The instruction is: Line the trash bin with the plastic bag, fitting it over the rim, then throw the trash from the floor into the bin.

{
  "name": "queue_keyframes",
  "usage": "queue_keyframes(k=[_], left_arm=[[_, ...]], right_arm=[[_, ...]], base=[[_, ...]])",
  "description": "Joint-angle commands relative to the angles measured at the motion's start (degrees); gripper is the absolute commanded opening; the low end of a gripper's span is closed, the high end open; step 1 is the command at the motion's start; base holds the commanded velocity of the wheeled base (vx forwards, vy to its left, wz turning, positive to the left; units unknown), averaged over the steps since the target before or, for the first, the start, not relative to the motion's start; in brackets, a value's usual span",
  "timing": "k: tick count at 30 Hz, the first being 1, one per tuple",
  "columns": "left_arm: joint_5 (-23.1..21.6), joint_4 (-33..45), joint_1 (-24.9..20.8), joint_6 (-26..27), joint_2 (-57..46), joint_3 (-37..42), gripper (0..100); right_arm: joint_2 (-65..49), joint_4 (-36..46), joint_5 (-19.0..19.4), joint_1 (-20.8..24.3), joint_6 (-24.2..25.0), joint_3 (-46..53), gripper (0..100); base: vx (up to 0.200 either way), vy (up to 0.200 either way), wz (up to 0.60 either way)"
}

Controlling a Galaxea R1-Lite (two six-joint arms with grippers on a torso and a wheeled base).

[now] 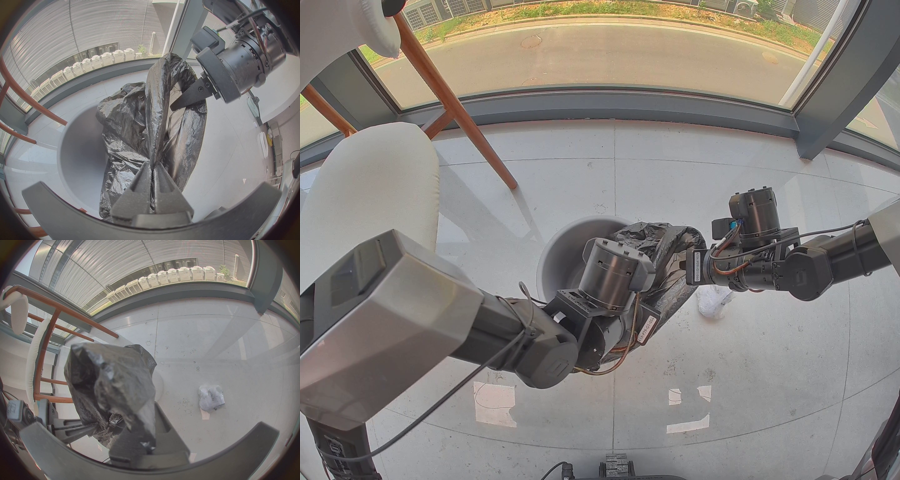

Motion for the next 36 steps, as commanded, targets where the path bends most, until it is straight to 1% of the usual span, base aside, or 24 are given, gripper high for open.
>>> queue_keyframes(k=[1,3,5,8,10,13,15,19,21,28,31,32,36], left_arm=[[-0.05,1.61,2.54,-0.25,-6.7,-0.3,0],[-0.14,2.93,3.86,-0.43,-8.1,-0.56,0],[-0.14,3.46,5.7,-1.13,-8.89,-1.0,0],[-0.05,3.99,6.76,-2.36,-8.98,-3.2,0],[-0.05,6.45,7.37,-2.71,-8.98,-5.13,0],[0.03,10.05,7.64,-3.06,-9.25,-8.03,0],[0.03,11.81,7.81,-3.15,-9.33,-10.31,0],[-0.05,16.99,9.22,-3.15,-10.12,-13.22,0],[-0.05,17.7,9.39,-3.15,-10.48,-13.39,0],[0.12,17.52,9.57,-3.06,-11.0,-13.04,0],[0.21,17.52,10.01,-2.8,-11.0,-13.04,0],[0.12,17.43,11.15,-2.62,-11.0,-12.78,0],[1.0,17.52,11.42,-2.89,-10.65,-12.78,0]], right_arm=[[-0.7,-4.12,6.06,-0.73,-0.49,0.22,0],[-0.26,-6.58,6.85,-1.78,-0.85,0.22,0],[-0.09,-8.95,7.38,-1.96,-2.34,-0.04,0],[0.09,-9.48,9.75,-2.22,-5.77,-0.66,0],[0.79,-9.48,11.42,-2.66,-7.96,-0.92,0],[1.32,-9.57,12.57,-3.01,-10.16,-1.97,0],[2.11,-9.57,13.53,-3.19,-10.69,-3.64,0],[3.16,-9.39,13.62,-4.07,-11.04,-6.98,0],[3.25,-9.13,13.62,-4.51,-11.3,-7.69,0],[3.25,-9.48,13.62,-6.7,-12.71,-8.13,0],[3.25,-9.48,13.62,-6.97,-12.71,-8.39,0],[3.34,-9.48,13.62,-7.05,-12.71,-8.83,0],[4.75,-9.48,13.62,-7.14,-13.24,-10.5,0]], base=[[0.0,0.0,0.0],[0.0,0.0,0.0],[0.0,0.0,0.0],[0.0,0.0,0.0],[0.0,0.0,0.0],[0.0,0.0,0.0],[0.0,0.0,0.0],[0.0,0.0,0.0],[0.0,0.0,0.0],[0.0,0.0,0.0],[0.0,0.0,0.0],[0.0,0.0,0.0],[0.0,0.0,0.0]])
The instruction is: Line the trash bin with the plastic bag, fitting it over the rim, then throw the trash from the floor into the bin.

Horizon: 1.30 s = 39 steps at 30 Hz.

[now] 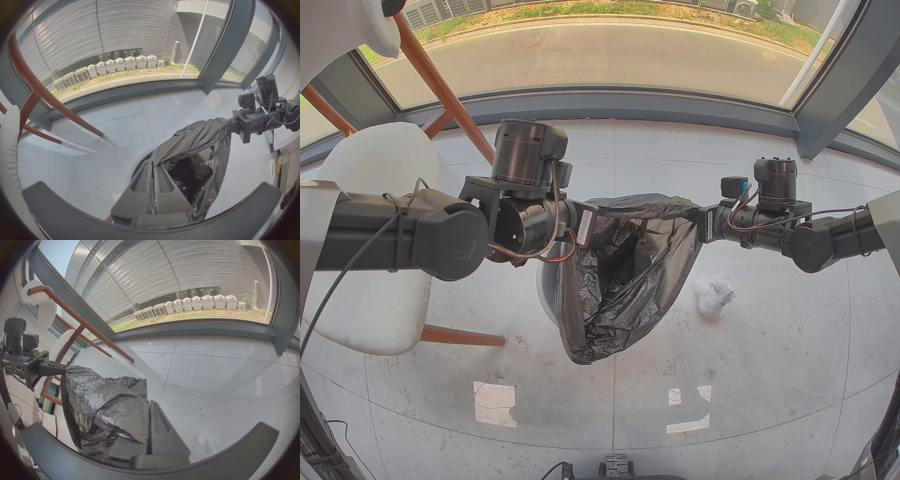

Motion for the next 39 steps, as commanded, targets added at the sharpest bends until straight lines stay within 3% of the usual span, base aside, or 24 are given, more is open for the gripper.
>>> queue_keyframes(k=[1,2,3,8,13,19,35,36,39], left_arm=[[1.11,-0.08,0.48,-0.12,0.15,0.1,0],[1.55,-0.17,0.48,-0.21,0.24,0.1,0],[1.82,-0.17,0.57,-0.21,0.33,0.1,0],[1.82,-0.17,0.66,-0.29,0.5,0.1,0],[1.9,-2.72,2.94,-0.12,1.91,0.1,0],[1.9,-3.16,4.35,-0.21,2.09,-0.08,0],[3.4,-3.95,8.22,0.67,3.84,-1.13,0],[3.4,-3.95,8.39,0.85,3.84,-1.13,100],[3.31,-4.39,9.09,0.76,3.84,-1.31,100]], right_arm=[[1.7,0.01,0.02,-0.14,-0.84,-1.41,0],[2.14,-0.08,0.02,-0.23,-1.37,-1.23,0],[2.31,-0.08,0.02,-0.23,-1.9,-0.88,100],[0.82,-0.08,1.42,0.12,-5.24,4.04,100],[-4.45,-2.72,7.05,0.29,-9.37,13.09,100],[-8.14,-9.4,7.93,0.12,-9.01,17.58,100],[-12.54,-10.1,7.66,-0.23,-8.75,20.74,100],[-12.71,-10.1,7.66,-0.14,-8.75,20.92,100],[-12.8,-10.19,7.49,-0.14,-8.84,21.97,100]], base=[[0.0,0.0,0.0],[0.0,0.0,0.0],[0.0,0.0,0.0],[0.0,0.0,0.0],[0.0,0.0,0.0],[0.0,0.0,0.0],[0.0,0.0,0.0],[0.0,0.0,0.0],[0.0,0.0,0.0]])
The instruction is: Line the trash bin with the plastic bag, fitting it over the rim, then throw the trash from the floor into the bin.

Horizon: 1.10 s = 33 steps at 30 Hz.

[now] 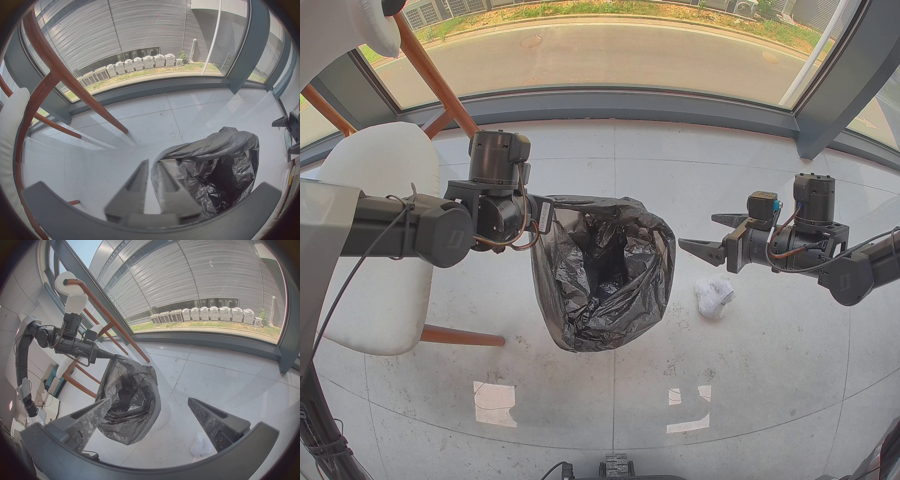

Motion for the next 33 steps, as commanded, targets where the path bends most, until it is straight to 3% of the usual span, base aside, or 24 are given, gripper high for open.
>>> queue_keyframes(k=[1,9,22,33], left_arm=[[-0.03,-0.99,1.05,-0.03,0.17,-0.51,100],[-0.82,-2.48,2.81,6.91,-0.79,5.11,100],[-0.82,-1.6,-6.24,-0.65,-1.23,6.96,100],[-0.29,-3.18,-4.4,-0.38,2.55,7.93,100]], right_arm=[[-0.56,-0.07,-0.1,0.07,-0.1,1.06,100],[-0.12,-0.07,-0.27,-0.19,-0.01,0.97,100],[2.34,-2.18,-0.27,-0.28,-0.01,0.27,100],[3.39,-3.67,-0.36,0.16,-0.1,0.0,100]], base=[[0.0,0.0,0.0],[0.0,0.0,0.0],[0.0,0.0,0.0],[0.0,0.0,0.0]])
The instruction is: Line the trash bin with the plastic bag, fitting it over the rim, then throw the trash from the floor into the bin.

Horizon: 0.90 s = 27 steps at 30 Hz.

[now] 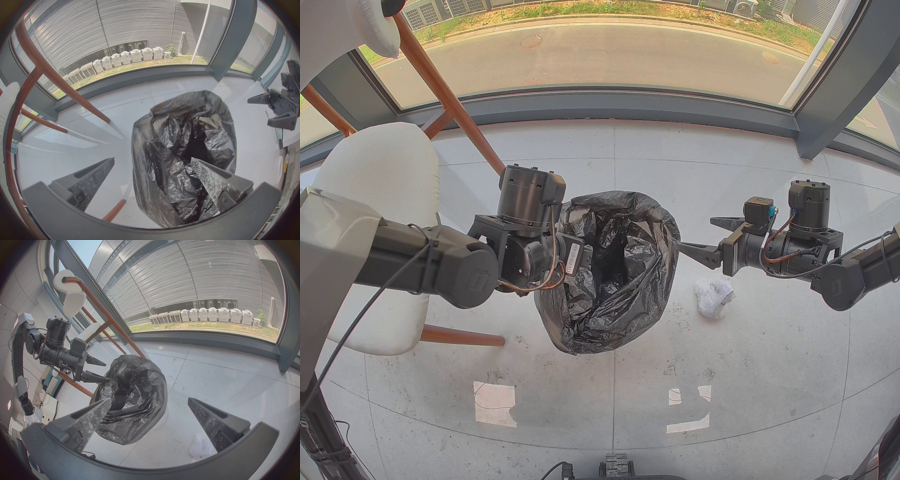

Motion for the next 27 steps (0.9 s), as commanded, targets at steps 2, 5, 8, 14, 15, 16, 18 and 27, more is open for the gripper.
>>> queue_keyframes(k=[2,5,8,14,15,16,18,27], left_arm=[[0.01,-1.44,3.06,0.89,2.06,-0.63,100],[0.19,-1.61,5.35,2.03,1.71,-0.63,100],[0.19,-1.7,7.37,2.38,1.45,-0.72,100],[0.1,-1.79,9.74,3.7,1.53,-0.19,100],[0.1,-2.05,9.74,3.88,1.53,-0.19,100],[0.1,-2.4,9.74,4.05,1.45,-0.1,100],[0.1,-3.28,9.56,3.97,1.36,0.08,100],[0.1,-4.42,12.99,5.9,0.83,1.22,100]], right_arm=[[0.64,-0.09,0.02,0.07,-0.06,-0.6,100],[0.82,-0.09,0.02,-0.01,-0.06,-0.52,100],[0.82,-0.09,0.02,-0.01,-0.06,-0.34,100],[1.08,-0.09,-0.25,-0.01,-0.15,-0.52,100],[1.43,-0.09,-0.6,-0.01,-0.15,-0.69,100],[1.87,-0.09,-0.78,-0.01,-0.15,-0.87,100],[3.19,-0.09,-1.22,-0.1,-0.15,-2.1,100],[11.45,0.0,-2.45,-0.19,0.03,-12.29,100]], base=[[0.0,0.0,0.0],[0.0,0.0,0.0],[0.0,0.0,0.0],[0.0,0.0,0.0],[0.0,0.0,0.0],[0.0,0.0,0.0],[0.0,0.0,0.0],[0.0,0.0,0.0]])
